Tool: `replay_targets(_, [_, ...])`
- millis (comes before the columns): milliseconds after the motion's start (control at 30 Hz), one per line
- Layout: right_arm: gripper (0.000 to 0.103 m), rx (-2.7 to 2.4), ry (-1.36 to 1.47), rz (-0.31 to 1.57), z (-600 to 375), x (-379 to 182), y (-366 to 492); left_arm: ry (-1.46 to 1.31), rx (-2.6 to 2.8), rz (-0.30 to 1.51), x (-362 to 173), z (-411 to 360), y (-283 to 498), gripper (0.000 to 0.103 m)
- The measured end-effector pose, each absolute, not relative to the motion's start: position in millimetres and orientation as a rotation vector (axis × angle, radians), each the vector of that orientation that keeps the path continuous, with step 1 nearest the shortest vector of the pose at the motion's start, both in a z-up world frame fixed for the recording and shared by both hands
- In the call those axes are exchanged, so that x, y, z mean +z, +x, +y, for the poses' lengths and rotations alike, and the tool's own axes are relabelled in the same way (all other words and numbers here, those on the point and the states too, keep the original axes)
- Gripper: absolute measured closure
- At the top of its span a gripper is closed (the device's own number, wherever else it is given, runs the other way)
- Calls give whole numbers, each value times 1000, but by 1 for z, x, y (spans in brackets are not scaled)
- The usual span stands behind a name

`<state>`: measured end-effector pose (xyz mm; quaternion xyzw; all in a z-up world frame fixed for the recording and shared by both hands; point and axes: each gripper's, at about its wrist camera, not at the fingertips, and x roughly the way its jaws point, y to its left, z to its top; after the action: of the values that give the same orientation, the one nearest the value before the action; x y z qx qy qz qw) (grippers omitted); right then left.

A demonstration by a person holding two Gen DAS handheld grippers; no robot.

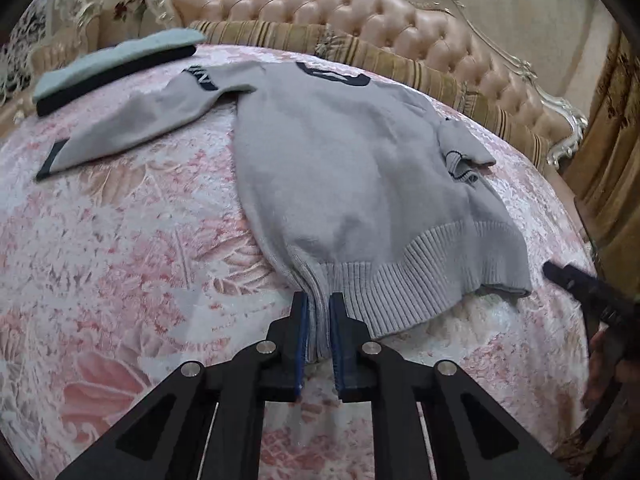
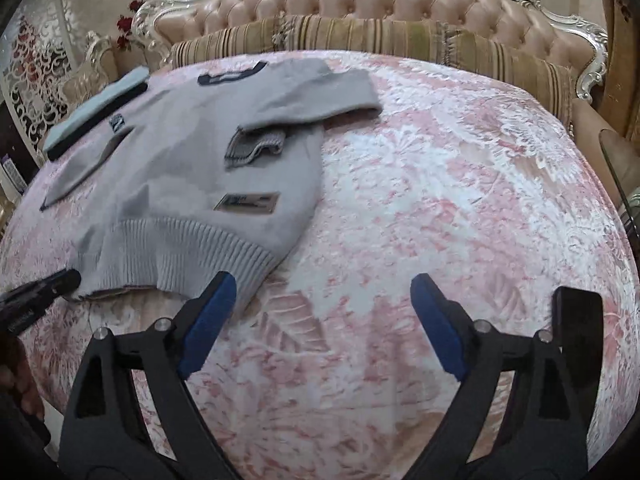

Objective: Fold clothes

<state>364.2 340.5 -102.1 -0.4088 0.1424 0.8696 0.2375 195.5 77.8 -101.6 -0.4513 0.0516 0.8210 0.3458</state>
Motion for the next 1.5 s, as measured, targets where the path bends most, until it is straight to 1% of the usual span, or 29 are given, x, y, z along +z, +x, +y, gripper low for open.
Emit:
replay_targets(67, [13, 2393, -1154, 359, 333, -108, 357, -1141, 2156, 116, -88, 67, 194, 93])
replay_targets(167, [13, 2419, -1171, 423, 328, -113, 354, -1098, 2191, 94, -70, 53, 191, 93])
replay_targets(367, [13, 2481, -1205, 580, 320, -121, 344, -1051, 2236, 68, -52, 44, 183, 93])
replay_targets(500, [11, 2465, -1195, 519, 311, -124, 335, -1030, 2254, 69, -42, 40, 171, 93])
replay_targets(567, [11, 2446, -1192, 446, 303, -126, 327, -1000, 2260, 90, -34, 44, 167, 93])
replay_targets(667, [11, 2469, -1211, 430, 293, -126, 320, -964, 2258, 102, -23, 48, 163, 93])
replay_targets(800, [11, 2494, -1252, 358, 276, -127, 315, -915, 2259, 120, -8, 55, 156, 93])
replay_targets(900, [11, 2458, -1209, 313, 277, -126, 308, -896, 2257, 121, -2, 57, 157, 93])
replay_targets(1000, [12, 2429, -1156, 306, 283, -128, 296, -896, 2251, 112, 0, 55, 158, 93])
replay_targets(1067, [34, 2432, -1121, 337, 293, -124, 296, -910, 2243, 98, -2, 51, 158, 93])
replay_targets(1133, [65, 2413, -1076, 289, 303, -113, 303, -927, 2233, 81, -4, 47, 158, 93])
replay_targets(1167, [75, 2407, -1056, 275, 312, -103, 311, -936, 2229, 72, -4, 45, 158, 93])
replay_targets(1200, [96, 2400, -1039, 261, 321, -94, 319, -948, 2223, 69, -7, 44, 159, 93])
replay_targets(1233, [99, 2389, -1037, 243, 327, -89, 324, -970, 2213, 72, -14, 43, 164, 93])
replay_targets(1333, [99, 2376, -1073, 173, 341, -76, 345, -1057, 2177, 85, -43, 39, 179, 94])
replay_targets(1433, [99, 2379, -1138, 181, 347, -82, 358, -1145, 2148, 87, -77, 34, 193, 94])
replay_targets(1500, [98, 2390, -1139, 211, 343, -83, 365, -1166, 2169, 100, -88, 32, 197, 94])
